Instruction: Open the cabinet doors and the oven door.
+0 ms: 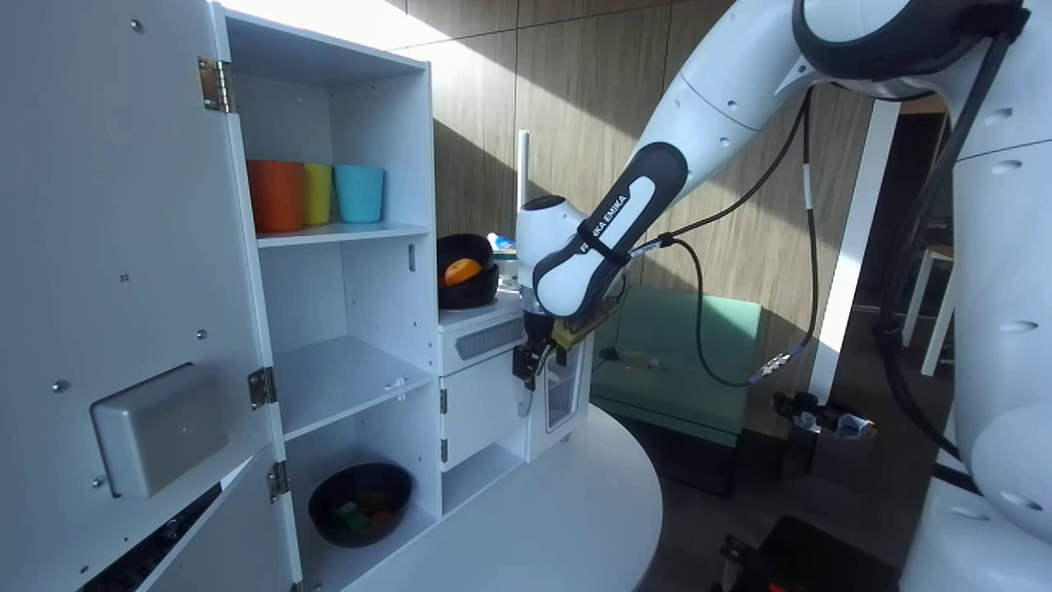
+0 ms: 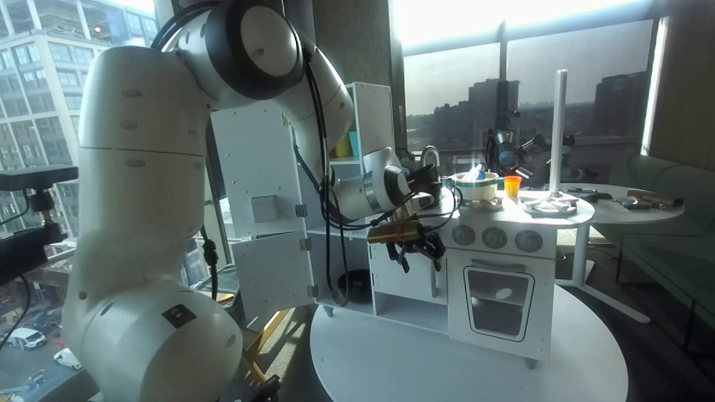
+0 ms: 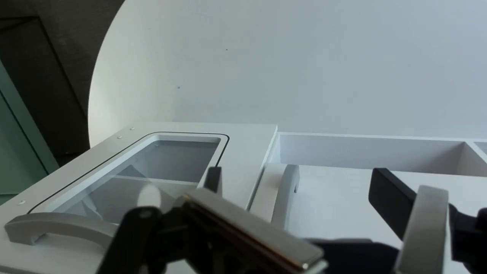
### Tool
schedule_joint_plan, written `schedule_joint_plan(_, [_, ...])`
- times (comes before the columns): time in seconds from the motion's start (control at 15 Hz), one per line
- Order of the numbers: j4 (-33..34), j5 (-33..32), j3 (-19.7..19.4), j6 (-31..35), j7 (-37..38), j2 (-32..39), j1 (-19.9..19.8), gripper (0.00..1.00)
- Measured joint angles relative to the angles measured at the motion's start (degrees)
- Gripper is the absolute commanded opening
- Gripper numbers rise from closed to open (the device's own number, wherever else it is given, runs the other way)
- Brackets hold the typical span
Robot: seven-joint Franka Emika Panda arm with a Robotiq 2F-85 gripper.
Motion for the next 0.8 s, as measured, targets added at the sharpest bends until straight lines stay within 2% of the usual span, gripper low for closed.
schedule_joint_plan(0.4, [-0.17,10.01,1.32,17.55,-6.2,5.6,-2.92,1.0])
schedule_joint_plan(0.6, [-1.52,16.43,4.84,25.01,-12.59,6.82,-5.9,1.0])
schedule_joint_plan(0.8, [-3.75,20.87,12.3,29.77,-18.0,6.82,-12.66,1.0])
